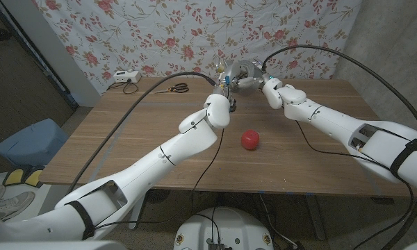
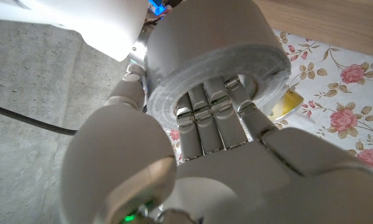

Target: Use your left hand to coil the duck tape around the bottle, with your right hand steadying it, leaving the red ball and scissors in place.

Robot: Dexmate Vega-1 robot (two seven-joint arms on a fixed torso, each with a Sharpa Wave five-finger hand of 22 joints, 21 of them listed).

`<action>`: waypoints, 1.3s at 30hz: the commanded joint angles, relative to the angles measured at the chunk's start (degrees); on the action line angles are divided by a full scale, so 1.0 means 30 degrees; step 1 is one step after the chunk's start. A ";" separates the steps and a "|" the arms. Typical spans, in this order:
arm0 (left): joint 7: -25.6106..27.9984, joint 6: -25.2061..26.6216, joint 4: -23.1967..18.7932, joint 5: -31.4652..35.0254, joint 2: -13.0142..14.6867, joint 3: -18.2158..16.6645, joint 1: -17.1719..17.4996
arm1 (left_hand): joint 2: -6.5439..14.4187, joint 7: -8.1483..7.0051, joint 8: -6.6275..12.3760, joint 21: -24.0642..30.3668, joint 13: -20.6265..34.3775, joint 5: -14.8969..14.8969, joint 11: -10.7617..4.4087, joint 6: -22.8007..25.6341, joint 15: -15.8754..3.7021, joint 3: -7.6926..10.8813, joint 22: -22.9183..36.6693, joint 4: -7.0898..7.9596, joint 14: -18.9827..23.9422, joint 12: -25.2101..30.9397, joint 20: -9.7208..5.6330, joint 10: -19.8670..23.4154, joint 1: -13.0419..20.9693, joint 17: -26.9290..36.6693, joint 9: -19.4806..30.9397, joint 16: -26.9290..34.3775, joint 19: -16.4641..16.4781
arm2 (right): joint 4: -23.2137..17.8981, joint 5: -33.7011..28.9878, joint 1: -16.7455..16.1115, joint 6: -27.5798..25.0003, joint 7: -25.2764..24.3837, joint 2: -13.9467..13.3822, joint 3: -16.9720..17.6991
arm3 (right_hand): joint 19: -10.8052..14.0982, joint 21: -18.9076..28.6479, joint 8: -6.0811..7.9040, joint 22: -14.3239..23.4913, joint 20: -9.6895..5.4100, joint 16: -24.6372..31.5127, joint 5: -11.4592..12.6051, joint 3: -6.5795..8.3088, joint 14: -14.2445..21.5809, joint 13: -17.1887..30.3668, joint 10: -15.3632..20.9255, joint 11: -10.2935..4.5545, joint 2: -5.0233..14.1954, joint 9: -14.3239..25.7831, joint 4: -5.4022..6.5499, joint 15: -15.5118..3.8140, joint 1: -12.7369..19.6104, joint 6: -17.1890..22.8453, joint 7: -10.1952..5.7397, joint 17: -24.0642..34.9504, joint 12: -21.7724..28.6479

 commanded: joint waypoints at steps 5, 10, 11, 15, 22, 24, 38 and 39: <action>-0.1811 -0.4307 0.2961 -0.3068 0.0032 -0.0685 0.0157 | 0.2939 0.0294 0.0104 0.0124 -0.0037 0.0160 -0.2247 0.0383 -0.2317 0.0574 -0.0011 0.0441 0.2345 -0.0213 -0.0239 0.2234 0.2865 -0.0248 0.0009 -0.0196 -0.0004 | -0.0214 0.0090 -0.0200 -0.0068 -0.0354 -0.0256 0.0275 | -0.0117 0.0249 0.0073 -0.0024 -0.2257 -0.0012 0.0178 0.0108 0.2242 0.0123 0.5415 -0.3183 0.3903 0.0052 0.0168 -0.3579 0.1041 0.7111 -0.3941 0.0063 -0.0048; -0.3001 -0.3560 0.3082 -0.4598 -0.0172 -0.0920 0.0095 | 0.2946 0.0281 0.0083 0.0135 0.0010 0.0162 -0.2254 0.0374 -0.2312 0.0571 -0.0016 0.0459 0.2345 -0.0236 -0.0250 0.2226 0.2849 -0.0286 0.0006 -0.0236 -0.0061 | -0.0443 0.0142 -0.0344 -0.0237 -0.0366 -0.0415 0.0437 | -0.0136 0.0274 0.0071 -0.0027 -0.2266 -0.0025 0.0175 0.0093 0.2242 0.0137 0.5403 -0.3189 0.3883 0.0052 0.0177 -0.3566 0.1037 0.7109 -0.3926 0.0078 -0.0077; -0.3374 -0.3308 0.3089 -0.5163 -0.0229 -0.1070 0.0093 | 0.2945 0.0280 0.0078 0.0139 0.0017 0.0164 -0.2244 0.0379 -0.2326 0.0574 -0.0016 0.0452 0.2353 -0.0243 -0.0239 0.2249 0.2860 -0.0301 0.0005 -0.0248 -0.0093 | -0.0477 0.0092 -0.0372 -0.0346 -0.0407 -0.0430 0.0453 | -0.0138 0.0280 0.0072 -0.0028 -0.2260 -0.0028 0.0175 0.0094 0.2244 0.0146 0.5430 -0.3231 0.3884 0.0052 0.0177 -0.3570 0.1041 0.7114 -0.3925 0.0081 -0.0068; -0.4419 -0.2099 0.3117 -0.7170 -0.0440 -0.1482 0.0061 | 0.2940 0.0352 0.0087 0.0221 0.0013 0.0164 -0.2201 0.0448 -0.2346 0.0576 -0.0020 0.0425 0.2449 -0.0261 -0.0201 0.2339 0.2896 -0.0318 0.0002 -0.0230 0.0039 | -0.0521 0.0049 -0.0413 -0.0678 -0.0470 -0.0394 0.0543 | -0.0154 0.0297 0.0063 -0.0029 -0.2249 -0.0039 0.0175 0.0088 0.2247 0.0149 0.5439 -0.3218 0.3883 0.0052 0.0188 -0.3564 0.1038 0.7095 -0.3904 0.0090 -0.0084; -0.6145 0.0787 0.2898 -1.0135 -0.0278 -0.1269 -0.0655 | 0.2937 0.0450 0.0081 0.0329 0.0002 0.0157 -0.2084 0.0519 -0.2350 0.0612 -0.0028 0.0356 0.2618 -0.0315 -0.0162 0.2462 0.3000 -0.0365 -0.0002 -0.0212 0.0163 | -0.0319 0.0137 -0.0296 -0.0670 -0.0626 -0.0299 0.0602 | -0.0158 0.0345 0.0081 -0.0032 -0.2208 -0.0072 0.0183 0.0107 0.2244 0.0161 0.5491 -0.3149 0.3901 0.0052 0.0186 -0.3594 0.1068 0.7149 -0.3903 0.0100 -0.0103; -0.6506 0.1202 0.2999 -1.0651 -0.0158 -0.0994 -0.0919 | 0.2937 0.0455 0.0074 0.0347 -0.0003 0.0151 -0.2062 0.0521 -0.2320 0.0611 -0.0030 0.0361 0.2645 -0.0335 -0.0133 0.2474 0.2999 -0.0378 -0.0004 -0.0213 0.0172 | -0.0315 0.0173 -0.0291 -0.0701 -0.0698 -0.0288 0.0638 | -0.0173 0.0356 0.0069 -0.0033 -0.2219 -0.0082 0.0181 0.0098 0.2245 0.0170 0.5487 -0.3168 0.3882 0.0052 0.0188 -0.3581 0.1067 0.7121 -0.3923 0.0104 -0.0116; -0.7058 0.2096 0.3806 -1.2548 0.0278 0.0359 -0.1995 | 0.2953 0.0627 0.0012 0.0474 0.0003 0.0130 -0.2052 0.0502 -0.2305 0.0658 -0.0049 0.0350 0.2720 -0.0485 -0.0104 0.2487 0.3069 -0.0483 -0.0005 -0.0285 0.0256 | 0.0288 0.0652 -0.0287 -0.1270 -0.1624 0.0022 0.0942 | -0.0200 0.0448 0.0077 -0.0038 -0.2159 -0.0120 0.0183 0.0094 0.2278 0.0209 0.5536 -0.3206 0.3886 0.0052 0.0209 -0.3585 0.1086 0.7158 -0.3891 0.0143 -0.0173; -0.6837 0.2020 0.3683 -1.2381 0.0375 0.0444 -0.2034 | 0.2957 0.0626 0.0005 0.0476 0.0011 0.0129 -0.2033 0.0492 -0.2297 0.0661 -0.0051 0.0357 0.2718 -0.0505 -0.0109 0.2462 0.3066 -0.0496 -0.0005 -0.0297 0.0237 | 0.0311 0.0739 -0.0294 -0.1214 -0.1700 0.0021 0.0971 | -0.0184 0.0460 0.0075 -0.0038 -0.2162 -0.0114 0.0178 0.0080 0.2290 0.0202 0.5549 -0.3202 0.3871 0.0052 0.0215 -0.3565 0.1075 0.7157 -0.3889 0.0151 -0.0179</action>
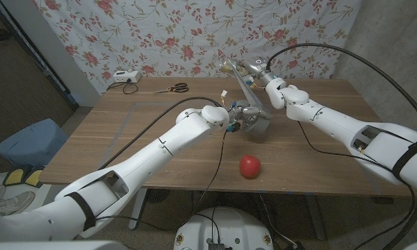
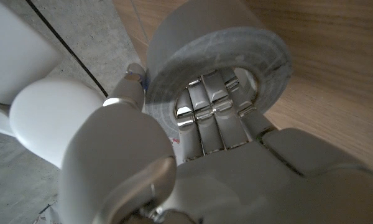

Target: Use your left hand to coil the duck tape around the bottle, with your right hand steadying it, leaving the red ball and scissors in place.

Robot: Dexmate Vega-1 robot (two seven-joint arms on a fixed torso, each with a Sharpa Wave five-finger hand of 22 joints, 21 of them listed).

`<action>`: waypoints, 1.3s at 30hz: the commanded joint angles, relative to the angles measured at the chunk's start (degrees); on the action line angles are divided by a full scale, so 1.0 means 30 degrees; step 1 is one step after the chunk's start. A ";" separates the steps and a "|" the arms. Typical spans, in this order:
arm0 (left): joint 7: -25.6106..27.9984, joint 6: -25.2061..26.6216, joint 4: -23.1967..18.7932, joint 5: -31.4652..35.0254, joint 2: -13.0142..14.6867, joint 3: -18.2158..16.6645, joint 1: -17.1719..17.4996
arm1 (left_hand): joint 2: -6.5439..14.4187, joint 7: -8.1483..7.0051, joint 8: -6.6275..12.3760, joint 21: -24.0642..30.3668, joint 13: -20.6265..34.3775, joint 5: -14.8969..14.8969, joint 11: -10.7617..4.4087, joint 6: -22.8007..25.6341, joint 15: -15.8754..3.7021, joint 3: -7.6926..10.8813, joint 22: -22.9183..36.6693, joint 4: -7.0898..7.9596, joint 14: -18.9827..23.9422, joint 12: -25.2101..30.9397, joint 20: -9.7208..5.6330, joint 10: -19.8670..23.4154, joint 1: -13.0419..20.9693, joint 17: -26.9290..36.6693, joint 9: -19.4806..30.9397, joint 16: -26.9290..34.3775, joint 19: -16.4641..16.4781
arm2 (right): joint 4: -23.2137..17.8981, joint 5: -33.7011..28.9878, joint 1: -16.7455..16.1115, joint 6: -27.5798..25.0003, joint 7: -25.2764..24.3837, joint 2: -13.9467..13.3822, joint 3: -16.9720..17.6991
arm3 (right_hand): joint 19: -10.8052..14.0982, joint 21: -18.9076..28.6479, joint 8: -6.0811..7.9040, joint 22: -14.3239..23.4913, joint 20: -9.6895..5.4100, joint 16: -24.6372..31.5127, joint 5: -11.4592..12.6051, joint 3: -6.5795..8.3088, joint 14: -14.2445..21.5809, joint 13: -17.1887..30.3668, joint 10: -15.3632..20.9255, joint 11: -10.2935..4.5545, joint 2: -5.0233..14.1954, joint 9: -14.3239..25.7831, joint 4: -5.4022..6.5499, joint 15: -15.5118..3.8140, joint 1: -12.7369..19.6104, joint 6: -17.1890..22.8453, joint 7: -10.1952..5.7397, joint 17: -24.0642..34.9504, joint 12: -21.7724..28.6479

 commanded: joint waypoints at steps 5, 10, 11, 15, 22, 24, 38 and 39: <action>0.1600 0.0374 -0.0628 -0.0091 0.0987 0.1436 -0.0819 | 0.3009 0.0260 -0.0073 0.0015 0.0074 0.0068 -0.2483 0.0090 -0.2582 0.0463 0.0033 0.0489 0.2456 -0.0116 -0.0145 0.2293 0.2969 0.1796 -0.0008 -0.0040 -0.0009 | 0.0577 0.0625 0.0051 -0.0074 -0.0974 0.0199 0.0201 | 0.0012 0.0203 0.0058 0.0055 -0.2215 0.0129 0.0187 0.0129 0.2177 0.0016 0.4691 -0.2432 0.3912 0.0055 0.0187 -0.3341 0.1098 0.5870 -0.3355 0.0199 -0.0018; 0.5602 0.1762 -0.2301 0.3582 0.1464 0.2449 -0.0456 | 0.3050 0.0235 -0.0095 0.0017 0.0101 0.0063 -0.2527 0.0055 -0.2572 0.0469 0.0027 0.0537 0.2451 -0.0164 -0.0118 0.2276 0.2935 0.1756 -0.0004 -0.0079 -0.0092 | 0.0691 0.0843 -0.0209 -0.0206 -0.2046 0.0287 0.0444 | -0.0010 0.0222 0.0044 0.0053 -0.2221 0.0119 0.0179 0.0108 0.2174 0.0035 0.4686 -0.2463 0.3874 0.0056 0.0188 -0.3316 0.1092 0.5843 -0.3393 0.0214 -0.0036; 0.5878 0.1988 -0.2435 0.3668 0.1461 0.2244 -0.0263 | 0.3049 0.0197 -0.0079 0.0021 0.0089 0.0060 -0.2540 0.0097 -0.2571 0.0464 0.0026 0.0544 0.2459 -0.0173 -0.0119 0.2304 0.2925 0.1751 -0.0003 -0.0080 -0.0097 | 0.0749 0.0933 -0.0280 -0.0255 -0.2344 0.0330 0.0538 | -0.0008 0.0226 0.0044 0.0053 -0.2217 0.0114 0.0181 0.0114 0.2171 0.0040 0.4685 -0.2463 0.3882 0.0056 0.0187 -0.3326 0.1097 0.5843 -0.3395 0.0214 -0.0037; 0.6696 0.2659 -0.2761 0.4170 0.1631 0.1737 0.0207 | 0.3049 0.0233 -0.0090 0.0058 0.0130 0.0053 -0.2506 0.0089 -0.2566 0.0449 0.0024 0.0568 0.2467 -0.0194 -0.0015 0.2308 0.2893 0.1732 0.0000 -0.0095 -0.0074 | 0.0883 0.1415 -0.0497 -0.0421 -0.3162 0.0439 0.0933 | -0.0017 0.0252 0.0044 0.0052 -0.2217 0.0111 0.0178 0.0107 0.2188 0.0059 0.4702 -0.2463 0.3888 0.0056 0.0199 -0.3320 0.1095 0.5851 -0.3378 0.0232 -0.0048; 0.7942 0.2838 -0.2961 0.5189 0.1830 0.1089 0.0779 | 0.3058 0.0177 -0.0119 0.0084 0.0118 0.0053 -0.2565 0.0046 -0.2569 0.0439 0.0018 0.0597 0.2475 -0.0270 0.0002 0.2339 0.2851 0.1695 0.0003 -0.0125 -0.0108 | 0.0941 0.2645 -0.0751 -0.0010 -0.3909 0.0365 0.1675 | 0.0008 0.0299 0.0044 0.0049 -0.2212 0.0102 0.0173 0.0098 0.2208 0.0068 0.4729 -0.2411 0.3888 0.0057 0.0213 -0.3315 0.1094 0.5860 -0.3377 0.0251 -0.0069; 0.7811 0.2628 -0.2901 0.5286 0.1940 0.0999 0.0751 | 0.3055 0.0178 -0.0128 0.0075 0.0136 0.0051 -0.2569 0.0027 -0.2558 0.0434 0.0016 0.0605 0.2462 -0.0273 0.0001 0.2327 0.2838 0.1689 0.0004 -0.0135 -0.0143 | 0.0825 0.2878 -0.0844 0.0208 -0.4173 0.0282 0.1839 | 0.0008 0.0310 0.0040 0.0048 -0.2224 0.0098 0.0170 0.0092 0.2209 0.0069 0.4727 -0.2413 0.3880 0.0057 0.0217 -0.3307 0.1090 0.5851 -0.3338 0.0255 -0.0081; 0.6589 0.2513 -0.2186 0.4787 0.1866 0.0186 0.0555 | 0.3029 0.0131 -0.0138 0.0088 0.0189 0.0059 -0.2586 0.0028 -0.2587 0.0407 0.0009 0.0617 0.2396 -0.0391 -0.0098 0.2298 0.2781 0.1631 0.0009 -0.0213 -0.0274 | 0.1135 0.4029 -0.1493 0.2110 -0.7738 0.0387 0.2936 | -0.0133 0.0351 0.0036 0.0041 -0.2369 0.0044 0.0158 0.0085 0.2183 0.0113 0.4741 -0.2461 0.3866 0.0060 0.0201 -0.3330 0.1136 0.5855 -0.3384 0.0306 -0.0151; 0.6449 0.2550 -0.2148 0.4753 0.1891 0.0234 0.0484 | 0.3036 0.0136 -0.0138 0.0096 0.0170 0.0061 -0.2591 0.0028 -0.2589 0.0411 0.0009 0.0615 0.2395 -0.0392 -0.0093 0.2345 0.2786 0.1627 0.0010 -0.0217 -0.0261 | 0.1142 0.4062 -0.1488 0.2087 -0.7779 0.0392 0.2978 | -0.0157 0.0346 0.0033 0.0041 -0.2373 0.0036 0.0156 0.0081 0.2170 0.0121 0.4723 -0.2481 0.3857 0.0060 0.0199 -0.3327 0.1137 0.5848 -0.3389 0.0307 -0.0158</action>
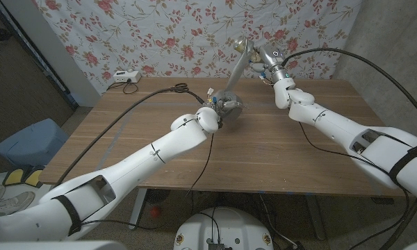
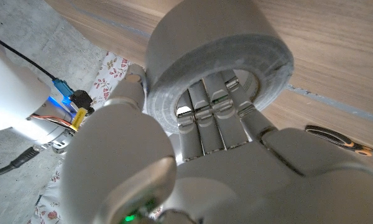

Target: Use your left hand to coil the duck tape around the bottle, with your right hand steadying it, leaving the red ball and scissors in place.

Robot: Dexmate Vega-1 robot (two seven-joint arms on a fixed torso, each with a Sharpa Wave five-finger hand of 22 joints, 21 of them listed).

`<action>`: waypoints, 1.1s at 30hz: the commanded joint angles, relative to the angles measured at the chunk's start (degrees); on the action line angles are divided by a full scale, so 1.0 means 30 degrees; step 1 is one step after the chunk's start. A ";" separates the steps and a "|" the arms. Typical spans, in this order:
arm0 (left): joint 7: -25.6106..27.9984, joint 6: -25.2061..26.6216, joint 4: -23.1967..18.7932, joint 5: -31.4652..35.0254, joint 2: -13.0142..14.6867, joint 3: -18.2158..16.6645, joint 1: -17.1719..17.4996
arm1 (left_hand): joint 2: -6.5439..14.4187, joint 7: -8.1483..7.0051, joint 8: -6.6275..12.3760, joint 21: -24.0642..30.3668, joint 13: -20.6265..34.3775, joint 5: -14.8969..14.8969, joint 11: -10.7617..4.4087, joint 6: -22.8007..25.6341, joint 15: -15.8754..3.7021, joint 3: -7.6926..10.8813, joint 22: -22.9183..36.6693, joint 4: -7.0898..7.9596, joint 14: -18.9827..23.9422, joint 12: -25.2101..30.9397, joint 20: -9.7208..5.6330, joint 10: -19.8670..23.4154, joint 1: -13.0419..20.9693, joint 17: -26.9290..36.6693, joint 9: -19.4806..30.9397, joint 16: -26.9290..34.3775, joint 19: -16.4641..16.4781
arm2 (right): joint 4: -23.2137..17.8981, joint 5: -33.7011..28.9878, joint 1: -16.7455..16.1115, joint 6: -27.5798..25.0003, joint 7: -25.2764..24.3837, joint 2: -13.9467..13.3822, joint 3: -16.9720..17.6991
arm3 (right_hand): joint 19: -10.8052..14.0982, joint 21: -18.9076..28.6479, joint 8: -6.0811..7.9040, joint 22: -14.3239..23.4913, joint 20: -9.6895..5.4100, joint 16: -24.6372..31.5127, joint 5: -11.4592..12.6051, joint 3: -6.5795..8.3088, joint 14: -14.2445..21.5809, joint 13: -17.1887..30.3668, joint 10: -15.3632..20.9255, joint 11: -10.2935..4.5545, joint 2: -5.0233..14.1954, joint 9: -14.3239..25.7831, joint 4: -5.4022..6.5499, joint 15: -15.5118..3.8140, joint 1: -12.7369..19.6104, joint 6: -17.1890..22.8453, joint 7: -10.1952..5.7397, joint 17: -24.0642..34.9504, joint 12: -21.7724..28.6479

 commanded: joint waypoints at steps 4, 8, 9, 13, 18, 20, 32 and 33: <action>-0.0880 0.0280 0.0609 -0.0185 0.0130 -0.0675 -0.0270 | 0.2982 0.0005 0.0108 0.0116 0.0059 0.0136 -0.2377 0.0049 -0.2569 0.0494 0.0013 0.0515 0.2487 -0.0081 0.0019 0.2537 0.2856 0.0064 0.0037 -0.0003 -0.0014 | 0.0235 0.1341 -0.0430 0.1583 -0.2846 -0.0013 0.0980 | -0.0127 0.0086 0.0139 0.0036 -0.2362 -0.0035 0.0120 0.0074 0.2121 0.0065 0.4698 -0.2477 0.3857 0.0060 0.0207 -0.3364 0.1130 0.5850 -0.3408 0.0103 -0.0010; -0.0656 0.0864 0.0540 0.0189 0.0290 -0.0578 -0.0480 | 0.2989 0.0007 0.0105 0.0123 0.0057 0.0136 -0.2404 0.0047 -0.2563 0.0491 0.0013 0.0515 0.2491 -0.0118 0.0031 0.2524 0.2855 0.0064 0.0038 -0.0003 -0.0037 | 0.0497 0.1737 -0.0518 0.2231 -0.2963 -0.0032 0.1118 | -0.0136 0.0104 0.0136 0.0035 -0.2393 -0.0053 0.0118 0.0073 0.2113 0.0073 0.4708 -0.2504 0.3868 0.0060 0.0217 -0.3367 0.1131 0.5846 -0.3405 0.0111 -0.0024; -0.0533 0.1017 0.0529 0.0331 0.0326 -0.0550 -0.0518 | 0.2990 0.0000 0.0105 0.0128 0.0074 0.0135 -0.2403 0.0050 -0.2553 0.0487 0.0012 0.0519 0.2492 -0.0120 0.0033 0.2516 0.2849 0.0063 0.0038 -0.0004 -0.0035 | 0.0529 0.1782 -0.0556 0.2306 -0.3065 -0.0032 0.1153 | -0.0146 0.0106 0.0134 0.0035 -0.2400 -0.0061 0.0117 0.0068 0.2102 0.0079 0.4705 -0.2505 0.3858 0.0060 0.0215 -0.3365 0.1131 0.5841 -0.3438 0.0113 -0.0029; 0.0045 0.1680 0.0586 0.0961 0.0416 -0.0466 -0.0691 | 0.2982 -0.0006 0.0107 0.0146 0.0097 0.0135 -0.2421 0.0060 -0.2554 0.0478 0.0011 0.0517 0.2483 -0.0137 0.0019 0.2532 0.2842 0.0058 0.0040 -0.0013 -0.0026 | 0.0818 0.1864 -0.0634 0.2781 -0.3572 -0.0081 0.1237 | -0.0181 0.0115 0.0121 0.0033 -0.2459 -0.0067 0.0115 0.0064 0.2117 0.0076 0.4662 -0.2465 0.3873 0.0060 0.0229 -0.3365 0.1129 0.5812 -0.3426 0.0127 -0.0073; 0.0553 0.2274 0.0684 0.1703 0.0545 -0.0383 -0.0989 | 0.3015 -0.0012 0.0087 0.0157 0.0121 0.0138 -0.2416 0.0016 -0.2536 0.0478 0.0009 0.0539 0.2470 -0.0168 0.0028 0.2532 0.2823 0.0050 0.0042 -0.0027 -0.0054 | 0.1826 0.1677 -0.0623 0.3802 -0.5296 0.0066 0.1202 | -0.0328 0.0101 0.0053 0.0030 -0.2623 -0.0197 0.0119 0.0038 0.1904 0.0166 0.4422 -0.2564 0.3806 0.0063 0.0210 -0.3380 0.1148 0.5621 -0.3559 0.0126 -0.0172; 0.0684 0.2387 0.0785 0.1930 0.0572 -0.0382 -0.1101 | 0.3015 0.0015 0.0082 0.0164 0.0118 0.0137 -0.2422 0.0005 -0.2527 0.0474 0.0008 0.0545 0.2467 -0.0176 0.0030 0.2559 0.2813 0.0045 0.0043 -0.0033 -0.0054 | 0.2338 0.1626 -0.0648 0.4304 -0.6340 0.0218 0.1205 | -0.0414 0.0088 0.0032 0.0029 -0.2691 -0.0307 0.0129 0.0028 0.1691 0.0208 0.4235 -0.2623 0.3781 0.0068 0.0192 -0.3403 0.1169 0.5545 -0.3620 0.0117 -0.0250; 0.1268 0.1728 0.2014 0.3339 0.0555 -0.0400 -0.1875 | 0.3011 -0.0079 0.0066 0.0169 0.0172 0.0143 -0.2476 -0.0024 -0.2554 0.0458 0.0004 0.0544 0.2379 -0.0244 -0.0076 0.2562 0.2793 0.0030 0.0046 -0.0086 -0.0152 | 0.2252 -0.1390 -0.1779 0.5469 -0.9564 0.0275 0.2064 | -0.0576 0.0071 0.0015 0.0028 -0.2761 -0.0436 0.0145 -0.0053 0.1456 0.0252 0.4143 -0.2732 0.3822 0.0079 0.0312 -0.3368 0.1073 0.5408 -0.3800 0.0135 -0.0326; 0.1306 0.1638 0.2110 0.3394 0.0505 -0.0466 -0.1899 | 0.3020 -0.0079 0.0067 0.0151 0.0169 0.0144 -0.2465 -0.0023 -0.2547 0.0457 0.0005 0.0554 0.2368 -0.0270 -0.0081 0.2524 0.2785 0.0026 0.0047 -0.0095 -0.0219 | 0.2120 -0.2096 -0.2121 0.5655 -0.9564 0.0489 0.2746 | -0.0567 0.0076 0.0016 0.0028 -0.2758 -0.0433 0.0146 -0.0055 0.1463 0.0249 0.4153 -0.2733 0.3830 0.0080 0.0320 -0.3366 0.1067 0.5407 -0.3798 0.0138 -0.0326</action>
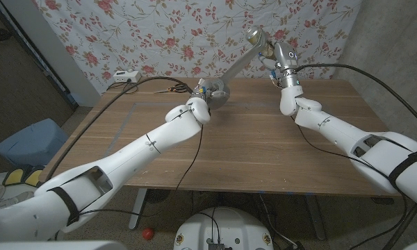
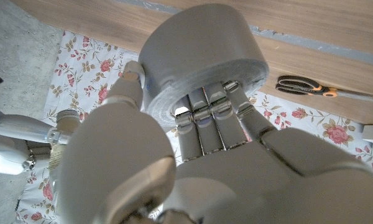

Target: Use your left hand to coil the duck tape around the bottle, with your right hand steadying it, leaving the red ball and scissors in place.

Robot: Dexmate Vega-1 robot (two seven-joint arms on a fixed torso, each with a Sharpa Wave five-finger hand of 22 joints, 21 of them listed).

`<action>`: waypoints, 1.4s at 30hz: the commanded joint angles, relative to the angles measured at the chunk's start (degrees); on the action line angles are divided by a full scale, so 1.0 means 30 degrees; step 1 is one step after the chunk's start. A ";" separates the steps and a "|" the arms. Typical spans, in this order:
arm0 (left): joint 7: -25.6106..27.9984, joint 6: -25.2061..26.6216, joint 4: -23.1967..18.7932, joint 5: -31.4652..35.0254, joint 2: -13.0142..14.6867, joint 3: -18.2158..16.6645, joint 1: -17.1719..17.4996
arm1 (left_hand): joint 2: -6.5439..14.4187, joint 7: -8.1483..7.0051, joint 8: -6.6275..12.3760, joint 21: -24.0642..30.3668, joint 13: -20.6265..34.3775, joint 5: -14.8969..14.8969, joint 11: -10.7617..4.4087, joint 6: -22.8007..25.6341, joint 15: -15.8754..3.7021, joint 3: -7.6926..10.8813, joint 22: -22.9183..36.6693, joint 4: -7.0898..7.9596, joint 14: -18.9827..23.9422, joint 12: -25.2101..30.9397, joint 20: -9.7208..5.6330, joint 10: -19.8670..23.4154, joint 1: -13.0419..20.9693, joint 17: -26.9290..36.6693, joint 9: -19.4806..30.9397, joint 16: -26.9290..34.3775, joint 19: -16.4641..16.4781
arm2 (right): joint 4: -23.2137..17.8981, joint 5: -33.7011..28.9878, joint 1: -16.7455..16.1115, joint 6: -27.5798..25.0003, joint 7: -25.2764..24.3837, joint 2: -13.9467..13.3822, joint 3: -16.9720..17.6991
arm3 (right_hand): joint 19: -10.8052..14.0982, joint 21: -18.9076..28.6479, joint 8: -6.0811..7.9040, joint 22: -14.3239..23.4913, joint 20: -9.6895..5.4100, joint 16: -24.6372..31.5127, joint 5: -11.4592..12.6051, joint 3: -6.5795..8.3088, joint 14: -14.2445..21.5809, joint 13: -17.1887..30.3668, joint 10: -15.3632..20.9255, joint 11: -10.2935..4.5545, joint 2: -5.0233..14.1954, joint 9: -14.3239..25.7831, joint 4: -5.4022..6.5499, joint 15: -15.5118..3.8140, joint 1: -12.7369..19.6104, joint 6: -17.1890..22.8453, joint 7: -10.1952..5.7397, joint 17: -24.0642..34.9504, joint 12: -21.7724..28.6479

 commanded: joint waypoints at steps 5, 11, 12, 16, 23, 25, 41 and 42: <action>0.0419 -0.0741 0.1340 0.1628 -0.0067 -0.0038 -0.0996 | 0.2991 0.0036 0.0058 0.0169 0.0127 0.0108 -0.2312 0.0000 -0.2576 0.0450 -0.0001 0.0555 0.2724 0.0086 -0.0028 0.2375 0.2754 0.0105 0.0020 0.0087 -0.0131 | -0.0503 -0.5407 -0.2448 0.3232 -0.2359 0.1171 0.3942 | -0.0123 0.0088 -0.0045 0.0025 -0.2751 -0.0095 0.0133 0.0081 0.1510 0.0068 0.4159 -0.2759 0.3856 0.0082 0.0208 -0.3346 0.1041 0.5297 -0.3819 0.0031 -0.0021; 0.0284 -0.1519 0.1877 0.2087 -0.0324 0.0033 -0.1389 | 0.2995 -0.0015 0.0050 0.0188 0.0119 0.0114 -0.2317 -0.0017 -0.2598 0.0437 -0.0004 0.0562 0.2699 0.0052 -0.0047 0.2446 0.2732 0.0100 0.0021 0.0069 -0.0133 | -0.0735 -0.7878 -0.3256 0.5838 -0.2359 0.2264 0.6039 | -0.0067 0.0124 -0.0030 0.0023 -0.2810 -0.0098 0.0149 0.0073 0.1535 0.0103 0.4168 -0.2793 0.3881 0.0083 0.0243 -0.3379 0.1036 0.5293 -0.3824 0.0056 -0.0028; 0.0221 -0.1626 0.1941 0.2123 -0.0372 0.0023 -0.1440 | 0.2979 -0.0031 0.0052 0.0193 0.0116 0.0113 -0.2317 -0.0013 -0.2610 0.0426 -0.0005 0.0555 0.2709 0.0034 -0.0059 0.2432 0.2730 0.0106 0.0021 0.0077 -0.0128 | -0.0727 -0.8207 -0.3377 0.6338 -0.2359 0.2513 0.6436 | -0.0058 0.0131 -0.0026 0.0023 -0.2820 -0.0100 0.0149 0.0066 0.1536 0.0112 0.4188 -0.2799 0.3878 0.0084 0.0253 -0.3373 0.1028 0.5294 -0.3832 0.0060 -0.0020; -0.0002 -0.1949 0.2123 0.2401 -0.0493 0.0101 -0.1655 | 0.2987 -0.0046 0.0067 0.0195 0.0150 0.0116 -0.2358 0.0025 -0.2607 0.0421 -0.0007 0.0564 0.2705 0.0036 -0.0086 0.2460 0.2714 0.0101 0.0021 0.0069 -0.0145 | -0.0700 -0.9606 -0.3771 0.8277 -0.2359 0.3417 0.7906 | -0.0029 0.0151 -0.0013 0.0024 -0.2844 -0.0061 0.0152 0.0044 0.1625 0.0112 0.4219 -0.2787 0.3903 0.0084 0.0296 -0.3359 0.1000 0.5308 -0.3824 0.0088 -0.0024; -0.0185 -0.1926 0.2130 0.3143 -0.0636 0.0261 -0.2023 | 0.2995 -0.0059 0.0054 0.0205 0.0168 0.0121 -0.2373 -0.0007 -0.2617 0.0412 -0.0009 0.0559 0.2710 -0.0016 -0.0090 0.2452 0.2708 0.0103 0.0022 0.0066 -0.0174 | -0.0918 -1.2530 -0.4072 0.9855 -0.2359 0.4070 0.9298 | -0.0014 0.0169 0.0006 0.0024 -0.2899 -0.0077 0.0163 0.0034 0.1629 0.0140 0.4238 -0.2848 0.3890 0.0085 0.0315 -0.3384 0.0999 0.5328 -0.3879 0.0105 -0.0027; -0.0231 -0.1848 0.2063 0.3400 -0.0616 0.0304 -0.2132 | 0.2985 -0.0045 0.0060 0.0213 0.0192 0.0121 -0.2363 0.0007 -0.2625 0.0408 -0.0010 0.0550 0.2716 -0.0015 -0.0101 0.2452 0.2711 0.0105 0.0022 0.0069 -0.0161 | -0.0897 -1.2709 -0.3987 0.9784 -0.2359 0.3851 0.8984 | -0.0034 0.0163 0.0001 0.0024 -0.2932 -0.0099 0.0169 0.0037 0.1598 0.0141 0.4224 -0.2881 0.3878 0.0086 0.0309 -0.3403 0.1010 0.5309 -0.3884 0.0105 -0.0040; -0.0454 -0.1366 0.0783 0.5368 -0.0276 0.0345 -0.2331 | 0.3015 -0.0107 0.0051 0.0218 0.0245 0.0128 -0.2419 -0.0005 -0.2638 0.0391 -0.0014 0.0571 0.2661 -0.0093 -0.0122 0.2467 0.2666 0.0094 0.0024 0.0022 -0.0246 | -0.0642 -0.9393 -0.2358 0.5348 -0.2327 0.0851 0.2769 | -0.0055 0.0182 -0.0001 0.0032 -0.2937 -0.0163 0.0206 0.0030 0.1555 0.0171 0.4170 -0.2942 0.3901 0.0085 0.0361 -0.3413 0.1015 0.5260 -0.3935 0.0128 -0.0095; -0.0482 -0.1294 0.0669 0.5484 -0.0239 0.0342 -0.2314 | 0.3009 -0.0086 0.0056 0.0219 0.0239 0.0126 -0.2416 0.0010 -0.2641 0.0383 -0.0014 0.0570 0.2679 -0.0105 -0.0130 0.2463 0.2663 0.0100 0.0024 0.0034 -0.0248 | -0.0637 -0.9089 -0.2221 0.5082 -0.2357 0.0678 0.2337 | -0.0045 0.0187 0.0000 0.0032 -0.2930 -0.0164 0.0207 0.0031 0.1558 0.0175 0.4190 -0.2918 0.3904 0.0085 0.0363 -0.3415 0.1017 0.5261 -0.3935 0.0129 -0.0087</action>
